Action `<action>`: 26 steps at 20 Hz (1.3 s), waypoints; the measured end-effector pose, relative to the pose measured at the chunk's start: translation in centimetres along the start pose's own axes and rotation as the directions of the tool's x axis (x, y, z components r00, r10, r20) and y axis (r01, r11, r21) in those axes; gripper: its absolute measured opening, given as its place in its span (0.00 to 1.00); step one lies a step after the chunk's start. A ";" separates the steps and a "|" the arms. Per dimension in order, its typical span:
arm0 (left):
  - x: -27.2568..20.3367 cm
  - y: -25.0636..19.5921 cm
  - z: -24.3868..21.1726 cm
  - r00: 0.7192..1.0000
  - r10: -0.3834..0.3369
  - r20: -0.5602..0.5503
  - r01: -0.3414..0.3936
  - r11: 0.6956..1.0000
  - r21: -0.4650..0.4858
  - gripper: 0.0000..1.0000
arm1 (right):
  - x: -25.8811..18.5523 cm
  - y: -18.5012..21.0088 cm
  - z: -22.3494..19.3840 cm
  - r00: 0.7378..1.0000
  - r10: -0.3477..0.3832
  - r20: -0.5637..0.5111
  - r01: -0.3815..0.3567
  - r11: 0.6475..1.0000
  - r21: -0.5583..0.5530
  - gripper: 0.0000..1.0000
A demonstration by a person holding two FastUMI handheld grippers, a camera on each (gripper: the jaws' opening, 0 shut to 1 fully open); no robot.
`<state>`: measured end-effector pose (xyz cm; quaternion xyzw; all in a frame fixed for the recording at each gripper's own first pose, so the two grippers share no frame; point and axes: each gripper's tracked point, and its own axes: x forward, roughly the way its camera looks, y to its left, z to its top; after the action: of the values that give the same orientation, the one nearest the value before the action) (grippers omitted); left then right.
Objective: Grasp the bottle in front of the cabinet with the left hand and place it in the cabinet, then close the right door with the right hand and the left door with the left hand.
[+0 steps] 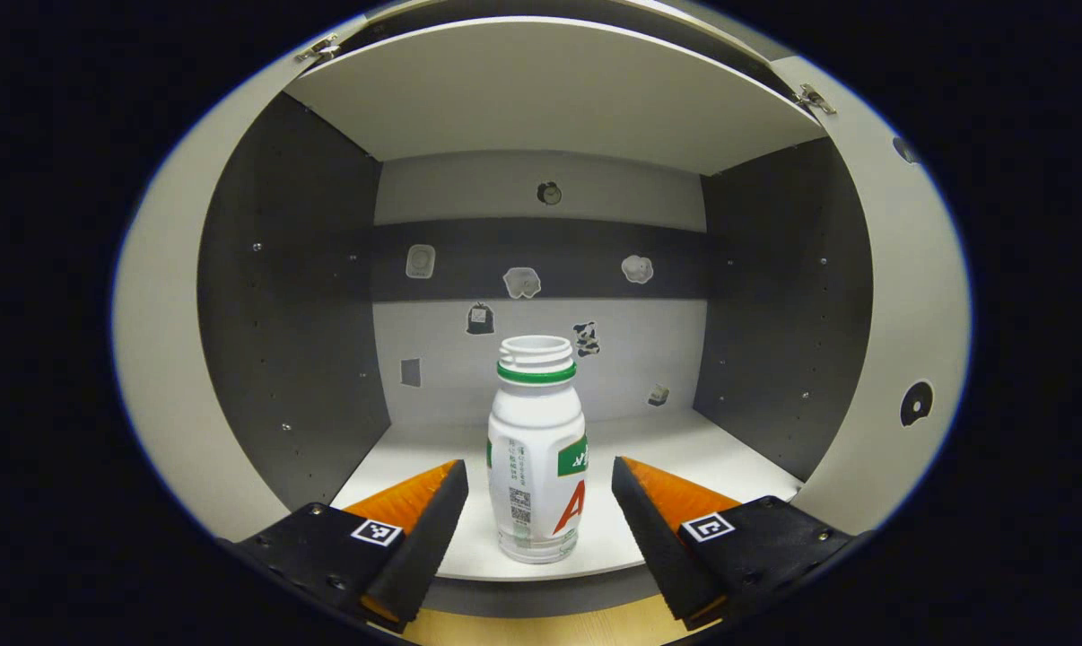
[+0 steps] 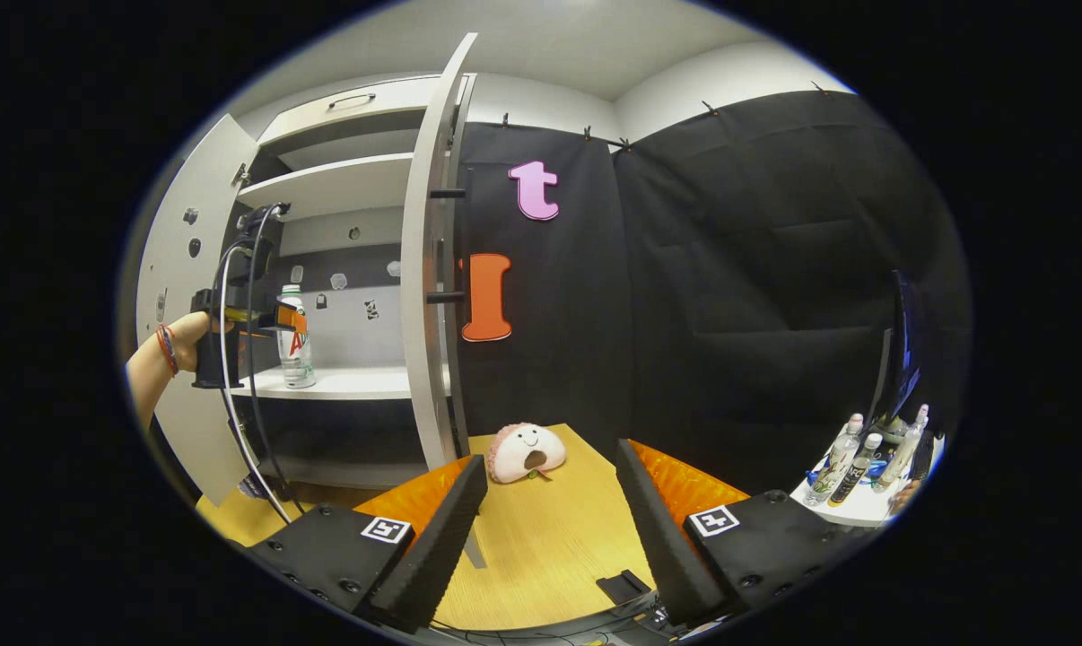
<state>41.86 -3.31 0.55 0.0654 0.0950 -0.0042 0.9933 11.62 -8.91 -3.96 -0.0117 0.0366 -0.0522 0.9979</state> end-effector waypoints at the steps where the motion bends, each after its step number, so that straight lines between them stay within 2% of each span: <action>1: -0.9 0.1 0.4 1.000 0.002 0.015 -0.002 1.000 -0.001 0.98 | 0.0 -0.1 0.2 1.000 0.000 0.004 0.000 1.000 -0.002 0.97; 3: -3.4 0.3 1.4 0.999 -0.003 0.046 0.003 1.000 0.004 0.98 | 0.2 -0.4 0.6 1.000 0.001 0.008 -0.001 1.000 -0.004 0.97; 4: -4.8 0.5 2.0 0.998 -0.002 0.064 0.002 1.000 0.007 0.98 | 0.2 -0.6 0.8 1.000 0.000 0.009 0.000 1.000 -0.004 0.89; 5: -6.3 0.7 2.6 0.996 -0.005 0.085 0.005 1.000 0.008 0.98 | 0.2 -0.9 1.1 1.000 -0.001 0.012 0.001 1.000 -0.005 0.89; 6: -7.8 1.0 3.0 0.995 -0.004 0.102 0.003 1.000 0.008 0.98 | 0.3 -1.1 1.3 1.000 0.002 0.015 -0.001 1.000 -0.007 0.96; 8: -10.9 1.7 3.8 0.993 0.001 0.117 -0.001 1.000 -0.002 0.99 | 0.4 -1.4 1.6 1.000 0.007 0.020 -0.007 1.000 -0.010 0.96; 9: -12.5 1.9 4.0 0.992 0.000 0.123 0.001 1.000 -0.015 0.97 | 0.7 -1.5 1.7 1.000 0.009 0.019 -0.009 1.000 -0.008 0.89; 10: -14.1 2.3 4.3 0.992 0.001 0.129 0.002 1.000 -0.029 0.98 | 0.8 -1.4 1.6 1.000 0.019 0.015 -0.019 1.000 -0.003 0.89; 11: -15.7 2.8 4.5 0.991 0.004 0.135 0.001 0.999 -0.041 0.98 | 1.0 -1.3 1.5 0.999 0.032 0.008 -0.032 0.999 0.000 0.96; 12: -17.0 3.2 4.7 0.990 0.004 0.144 0.004 0.999 -0.053 0.98 | 1.1 -1.2 1.3 0.999 0.040 0.001 -0.040 0.999 -0.002 0.96; 13: -18.6 3.8 4.8 0.988 0.008 0.154 0.003 0.998 -0.068 0.97 | 1.3 -1.3 1.2 0.999 0.048 -0.004 -0.048 0.999 -0.010 0.89; 14: -19.9 4.4 5.0 0.987 0.010 0.162 0.003 0.996 -0.084 0.97 | 1.4 -1.1 1.0 0.998 0.059 -0.007 -0.059 0.998 -0.017 0.89; 15: -21.5 5.0 5.1 0.985 0.016 0.171 0.002 0.995 -0.103 0.97 | 1.6 -0.7 0.8 0.998 0.069 -0.012 -0.069 0.997 -0.021 0.96; 17: -24.0 6.4 5.3 0.982 0.034 0.186 -0.011 0.992 -0.122 0.95 | 2.1 -0.5 0.5 0.996 0.086 -0.021 -0.086 0.996 -0.007 0.97; 18: -25.1 7.2 5.4 0.980 0.050 0.194 -0.027 0.992 -0.119 0.95 | 2.3 -0.3 0.4 0.995 0.093 -0.026 -0.093 0.996 0.002 0.90; 19: -26.2 7.9 5.4 0.977 0.067 0.201 -0.044 0.992 -0.114 0.95 | 2.8 -0.1 0.5 0.995 0.098 -0.027 -0.098 0.995 0.007 0.90; 20: -27.0 8.7 5.2 0.976 0.080 0.202 -0.059 0.992 -0.108 0.95 | 3.1 0.0 0.6 0.995 0.101 -0.025 -0.101 0.995 0.007 0.97; 26: -32.0 11.6 4.4 0.974 0.120 0.192 -0.104 0.991 -0.087 0.95 | 6.4 1.1 0.8 0.991 0.131 -0.026 -0.131 0.991 0.001 0.97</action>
<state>11.54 7.45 12.37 0.0322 -0.0077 0.0490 0.9982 18.12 -8.48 -3.64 -0.0089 0.0502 0.0135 0.9986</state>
